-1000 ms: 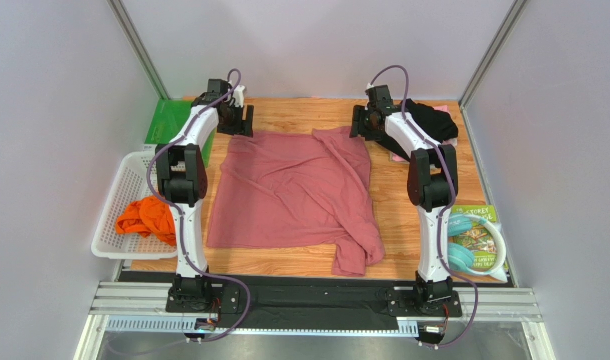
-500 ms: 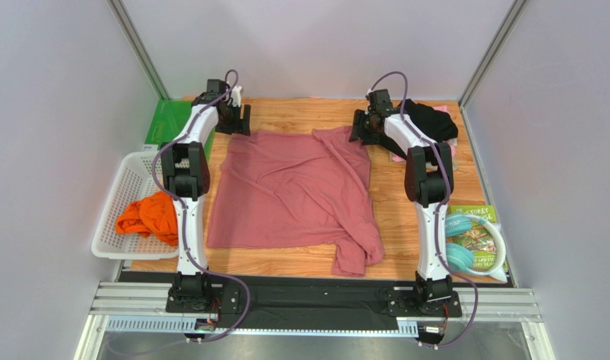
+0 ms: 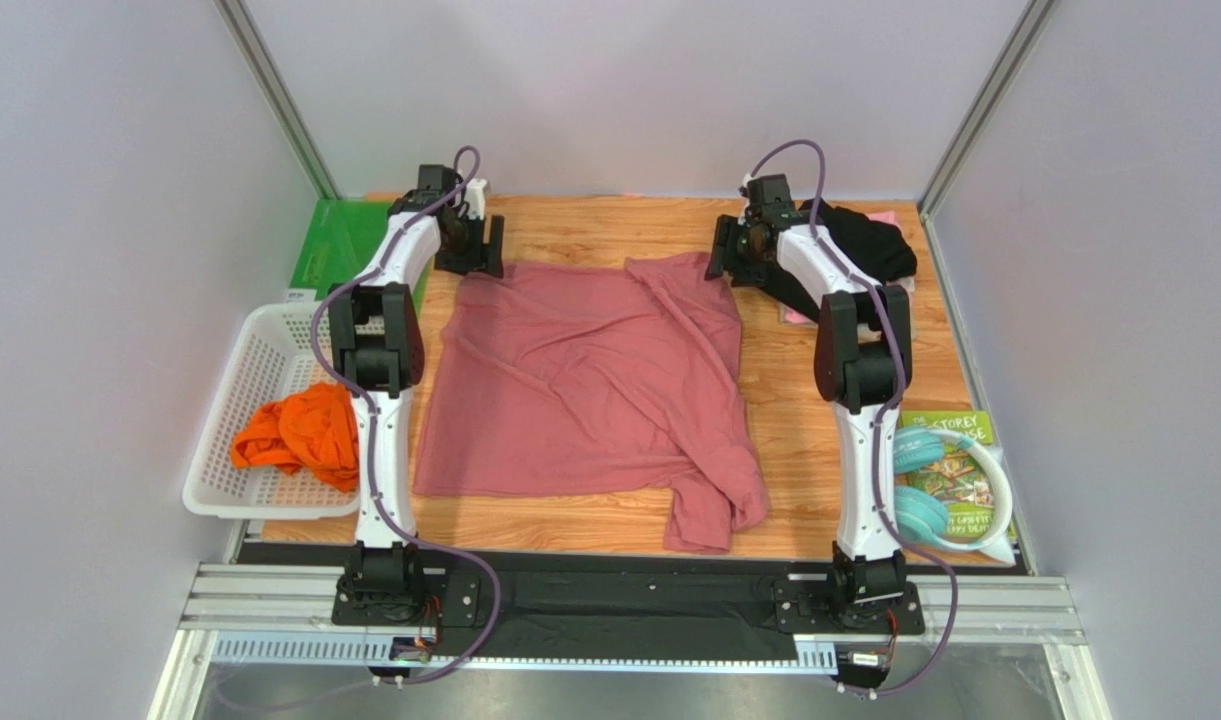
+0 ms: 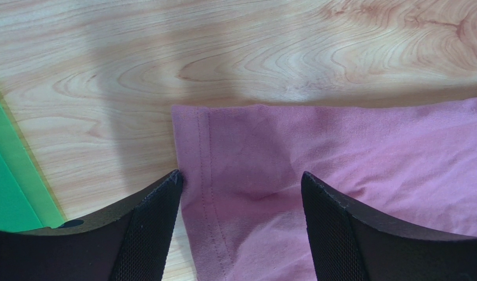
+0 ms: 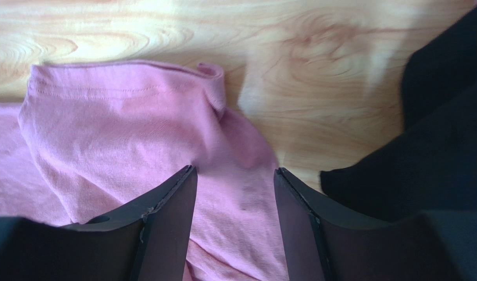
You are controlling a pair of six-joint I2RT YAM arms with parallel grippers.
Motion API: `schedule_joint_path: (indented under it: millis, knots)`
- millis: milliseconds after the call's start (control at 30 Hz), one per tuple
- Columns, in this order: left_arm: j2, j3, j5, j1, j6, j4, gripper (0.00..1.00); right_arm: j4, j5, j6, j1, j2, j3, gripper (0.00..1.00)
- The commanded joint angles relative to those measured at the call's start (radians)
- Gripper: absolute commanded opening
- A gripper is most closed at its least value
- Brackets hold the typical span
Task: Fold and stack the t-shirts
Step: Flatten out the tshirt
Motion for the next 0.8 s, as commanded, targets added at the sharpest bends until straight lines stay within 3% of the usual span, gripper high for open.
schedule_joint_path:
  millis: [0, 133, 567, 633, 667, 767]
  knots:
    - [0.015, 0.059, 0.021, -0.001, 0.000, -0.002, 0.80, 0.011, -0.015, -0.015, -0.019, -0.006, 0.059, 0.57]
    - [0.034, 0.082, 0.028, -0.001, -0.003, -0.004, 0.80, 0.013, -0.032, -0.001, -0.017, 0.020, 0.079, 0.57]
    - [0.023, 0.067, 0.027, -0.001, 0.014, -0.002, 0.75, 0.016, -0.179, 0.062, -0.010, 0.098, 0.106, 0.42]
    - [0.021, 0.064, 0.028, -0.001, 0.014, -0.004, 0.74, 0.013, -0.181, 0.060, -0.011, 0.097, 0.105, 0.34]
    - [0.018, 0.062, 0.028, -0.001, 0.014, -0.004, 0.72, 0.011, -0.184, 0.059, -0.011, 0.095, 0.106, 0.21]
    - [0.015, 0.062, 0.025, -0.001, 0.014, -0.002, 0.53, 0.005, -0.181, 0.054, -0.010, 0.086, 0.108, 0.00]
